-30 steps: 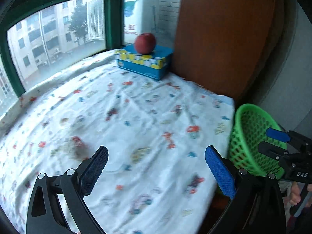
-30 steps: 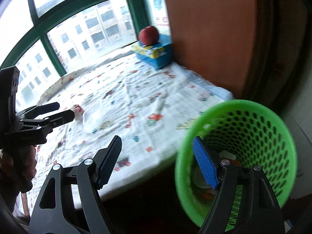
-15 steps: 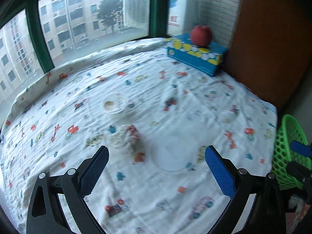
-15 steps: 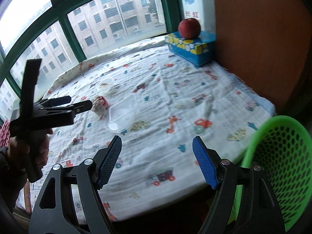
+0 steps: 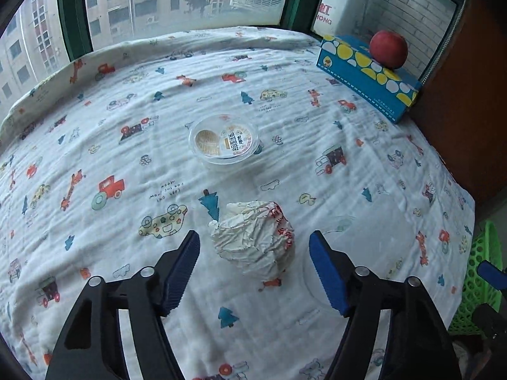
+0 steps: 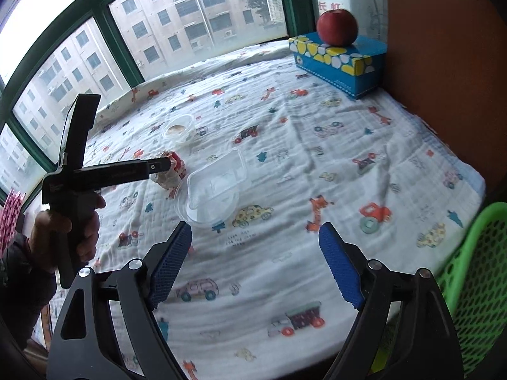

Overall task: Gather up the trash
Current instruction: 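Return both tools to the sheet and grasp the crumpled white paper ball with the left tool, then grasp the clear plastic container with the right tool and lift it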

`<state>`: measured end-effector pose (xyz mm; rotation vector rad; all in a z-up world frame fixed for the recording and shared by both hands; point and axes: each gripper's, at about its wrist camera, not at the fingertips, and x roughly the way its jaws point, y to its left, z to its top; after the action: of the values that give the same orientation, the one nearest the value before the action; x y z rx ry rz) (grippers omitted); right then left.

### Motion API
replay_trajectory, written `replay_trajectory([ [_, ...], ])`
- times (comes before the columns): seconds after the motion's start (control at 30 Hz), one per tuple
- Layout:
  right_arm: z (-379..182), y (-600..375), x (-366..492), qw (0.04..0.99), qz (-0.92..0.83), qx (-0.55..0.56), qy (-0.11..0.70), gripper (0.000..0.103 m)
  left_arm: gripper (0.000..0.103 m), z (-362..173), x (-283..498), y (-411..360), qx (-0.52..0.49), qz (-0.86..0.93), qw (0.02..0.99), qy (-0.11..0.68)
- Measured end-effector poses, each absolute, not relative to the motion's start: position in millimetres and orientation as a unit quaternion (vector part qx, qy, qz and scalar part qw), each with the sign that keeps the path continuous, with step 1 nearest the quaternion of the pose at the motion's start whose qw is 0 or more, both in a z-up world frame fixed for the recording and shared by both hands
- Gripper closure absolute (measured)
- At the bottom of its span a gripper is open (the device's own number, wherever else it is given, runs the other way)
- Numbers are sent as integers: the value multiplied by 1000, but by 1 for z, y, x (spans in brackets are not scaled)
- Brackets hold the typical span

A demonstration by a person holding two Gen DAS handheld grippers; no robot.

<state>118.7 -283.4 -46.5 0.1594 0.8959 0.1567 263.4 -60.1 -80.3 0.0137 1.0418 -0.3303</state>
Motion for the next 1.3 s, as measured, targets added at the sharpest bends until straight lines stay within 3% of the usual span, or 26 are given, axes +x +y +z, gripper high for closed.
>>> replay_trajectory([
  [0.13,-55,-272,137,886,79,88,447,21,48,-89,268,-60,0,-170,848,503],
  [0.37,-65,-262,168,864,82,148,474,21,56,-87,262,-49,-15,-189,851,490],
  [0.77,-87,-258,226,799,18,275,534,28,58,-66,243,-8,-29,-193,868,457],
  [1.03,-97,-251,252,790,-40,268,550,31,58,-68,240,7,-41,-198,867,455],
  [1.17,-105,-248,259,785,-53,257,561,41,58,-69,239,10,-45,-198,866,456],
  [1.3,-105,-246,260,793,-54,244,555,42,58,-69,237,11,-48,-198,867,455],
])
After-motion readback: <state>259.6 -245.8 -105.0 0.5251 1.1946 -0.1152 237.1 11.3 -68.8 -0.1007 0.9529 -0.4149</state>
